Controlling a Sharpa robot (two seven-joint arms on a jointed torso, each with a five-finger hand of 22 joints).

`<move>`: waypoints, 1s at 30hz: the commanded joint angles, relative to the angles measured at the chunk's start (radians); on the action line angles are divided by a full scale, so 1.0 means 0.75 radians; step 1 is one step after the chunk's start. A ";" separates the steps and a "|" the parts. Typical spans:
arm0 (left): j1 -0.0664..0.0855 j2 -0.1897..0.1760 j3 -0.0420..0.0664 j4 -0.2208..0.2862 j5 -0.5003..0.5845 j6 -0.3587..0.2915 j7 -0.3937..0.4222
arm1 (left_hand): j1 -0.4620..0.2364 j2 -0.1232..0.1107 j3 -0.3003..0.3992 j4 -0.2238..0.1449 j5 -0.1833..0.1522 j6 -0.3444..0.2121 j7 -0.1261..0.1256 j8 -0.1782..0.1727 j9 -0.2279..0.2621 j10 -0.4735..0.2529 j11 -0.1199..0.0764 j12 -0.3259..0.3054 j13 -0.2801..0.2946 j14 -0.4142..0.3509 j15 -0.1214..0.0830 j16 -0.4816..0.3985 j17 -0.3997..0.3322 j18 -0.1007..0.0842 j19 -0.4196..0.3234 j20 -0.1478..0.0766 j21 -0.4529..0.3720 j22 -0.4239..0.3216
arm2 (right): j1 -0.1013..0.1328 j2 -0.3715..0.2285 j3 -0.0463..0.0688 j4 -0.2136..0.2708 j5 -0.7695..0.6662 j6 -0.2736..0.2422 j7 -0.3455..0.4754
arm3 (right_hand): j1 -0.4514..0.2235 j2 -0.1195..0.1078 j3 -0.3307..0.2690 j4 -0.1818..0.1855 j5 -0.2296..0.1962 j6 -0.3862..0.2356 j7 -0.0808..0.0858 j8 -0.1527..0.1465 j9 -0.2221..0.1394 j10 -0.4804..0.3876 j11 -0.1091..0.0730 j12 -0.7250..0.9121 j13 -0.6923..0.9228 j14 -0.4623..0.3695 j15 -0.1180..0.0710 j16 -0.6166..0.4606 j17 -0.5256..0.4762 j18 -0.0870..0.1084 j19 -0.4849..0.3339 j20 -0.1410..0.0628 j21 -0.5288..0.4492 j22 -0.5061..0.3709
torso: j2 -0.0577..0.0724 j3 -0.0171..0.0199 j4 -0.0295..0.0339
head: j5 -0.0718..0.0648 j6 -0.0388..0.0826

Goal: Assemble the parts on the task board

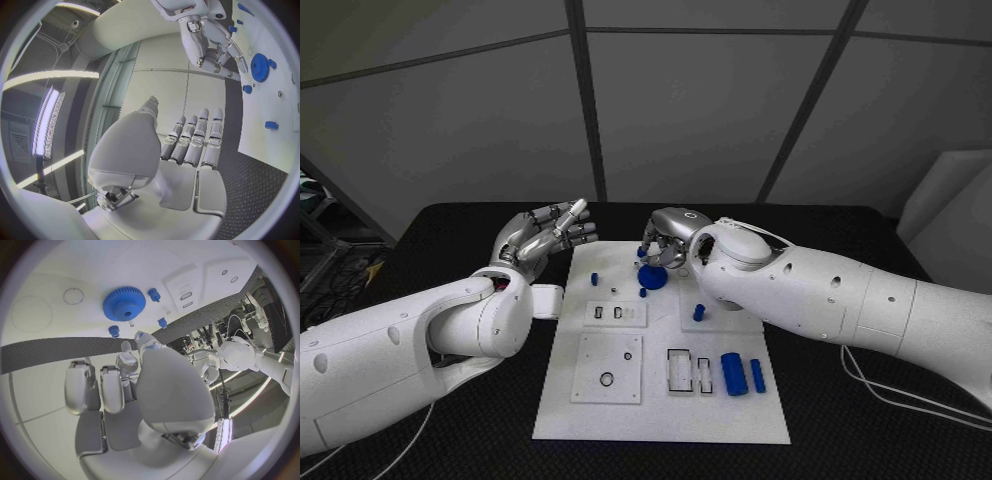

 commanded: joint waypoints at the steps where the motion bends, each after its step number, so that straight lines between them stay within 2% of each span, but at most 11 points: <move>1: 0.002 0.000 0.001 -0.001 -0.008 0.016 0.003 | 0.001 0.006 0.000 -0.010 -0.004 -0.010 0.110 -0.008 -0.002 -0.011 -0.002 -0.005 -0.001 -0.005 0.003 -0.007 -0.002 0.035 -0.008 -0.004 -0.003 -0.001 | 0.002 -0.010 0.000 0.010 -0.014 -0.010 0.006 | -0.007 -0.008 0.005 -0.001 -0.006 -0.009 -0.001 -0.007 -0.002 0.000 0.001 -0.004 -0.001 0.075 -0.009 0.007 0.015 -0.019 0.008 -0.004 0.007 0.074 | 0.000 0.0012 -0.0052 | 0.002 0.000; 6: 0.002 0.002 0.001 -0.003 -0.008 0.016 0.003 | 0.001 0.005 0.000 -0.010 -0.004 -0.009 0.110 -0.008 -0.002 -0.011 -0.002 -0.005 -0.001 -0.006 0.004 -0.008 -0.002 0.035 -0.010 -0.004 -0.004 -0.002 | 0.002 -0.029 0.000 0.031 -0.011 0.004 0.008 | -0.023 -0.026 0.008 0.000 -0.023 -0.020 0.004 -0.019 -0.003 -0.003 0.006 -0.009 -0.003 0.076 -0.005 0.010 0.021 -0.019 0.008 -0.001 0.007 0.075 | -0.001 0.0027 -0.0041 | 0.000 0.003; 10: 0.002 0.002 0.001 -0.004 -0.008 0.017 0.003 | 0.001 0.005 0.000 -0.010 -0.004 -0.009 0.110 -0.008 -0.002 -0.011 -0.002 -0.005 -0.001 -0.006 0.004 -0.008 -0.002 0.035 -0.010 -0.004 -0.004 -0.002 | 0.002 -0.052 0.000 0.052 0.005 0.036 0.012 | -0.059 -0.057 -0.006 0.004 -0.051 -0.040 0.009 -0.034 -0.004 -0.011 0.012 -0.018 -0.009 0.076 0.001 0.012 0.027 -0.019 0.006 0.004 0.006 0.073 | -0.002 0.0020 -0.0030 | -0.002 0.004; 12: 0.002 0.002 0.001 -0.004 -0.008 0.017 0.003 | 0.001 0.005 0.000 -0.010 -0.004 -0.009 0.110 -0.008 -0.002 -0.011 -0.002 -0.005 -0.001 -0.006 0.004 -0.008 -0.002 0.035 -0.010 -0.004 -0.004 -0.002 | 0.002 -0.062 0.000 0.058 0.014 0.053 0.014 | -0.087 -0.079 -0.031 0.006 -0.061 -0.068 0.014 -0.050 -0.006 -0.017 0.018 -0.023 -0.013 0.077 0.006 0.014 0.030 -0.019 0.004 0.008 0.005 0.072 | -0.002 0.0013 -0.0033 | -0.002 0.005; 15: 0.002 0.001 0.001 -0.004 -0.008 0.017 0.002 | 0.001 0.005 0.000 -0.010 -0.004 -0.009 0.110 -0.008 -0.002 -0.011 -0.002 -0.005 -0.001 -0.006 0.004 -0.008 -0.002 0.035 -0.010 -0.004 -0.004 -0.002 | 0.002 -0.071 -0.001 0.060 0.030 0.074 0.021 | -0.110 -0.094 -0.079 0.007 -0.081 -0.116 0.027 -0.076 -0.007 -0.025 0.029 -0.027 -0.015 0.077 0.015 0.016 0.034 -0.018 0.002 0.015 0.003 0.070 | -0.002 0.0002 -0.0032 | -0.003 0.006; 20: 0.002 0.001 0.001 -0.004 -0.008 0.018 0.002 | 0.001 0.005 0.000 -0.010 -0.004 -0.009 0.110 -0.008 -0.002 -0.011 -0.002 -0.005 -0.001 -0.006 0.004 -0.008 -0.002 0.035 -0.010 -0.004 -0.004 -0.002 | 0.002 -0.074 -0.001 0.056 0.046 0.099 0.030 | -0.106 -0.091 -0.180 0.012 -0.095 -0.168 0.045 -0.102 -0.004 -0.034 0.046 -0.026 -0.012 0.077 0.030 0.020 0.041 -0.017 -0.001 0.031 0.002 0.068 | 0.000 0.0012 -0.0024 | -0.003 0.006; 25: 0.002 0.001 0.001 -0.003 -0.008 0.019 0.001 | 0.002 0.005 0.000 -0.011 -0.004 -0.007 0.110 -0.008 -0.002 -0.010 -0.002 -0.005 -0.001 -0.006 0.004 -0.009 -0.002 0.035 -0.011 -0.004 -0.004 -0.002 | 0.000 -0.070 -0.019 0.052 0.056 0.110 0.037 | -0.104 -0.090 -0.192 0.012 -0.095 -0.172 0.046 -0.104 -0.003 -0.037 0.048 -0.027 -0.013 0.078 0.032 0.021 0.044 -0.017 -0.002 0.033 0.002 0.068 | -0.001 0.0006 -0.0005 | -0.002 0.005; 30: 0.002 0.002 0.001 -0.004 -0.008 0.019 0.001 | 0.002 0.005 0.000 -0.011 -0.004 -0.007 0.110 -0.008 -0.002 -0.010 -0.002 -0.005 -0.001 -0.006 0.004 -0.009 -0.002 0.035 -0.011 -0.004 -0.004 -0.002 | -0.002 -0.057 -0.026 0.039 0.061 0.115 0.044 | -0.096 -0.076 -0.194 0.011 -0.089 -0.168 0.046 -0.101 -0.001 -0.033 0.048 -0.020 -0.004 0.079 0.033 0.023 0.049 -0.017 -0.001 0.035 0.002 0.069 | 0.001 0.0000 0.0013 | -0.001 0.003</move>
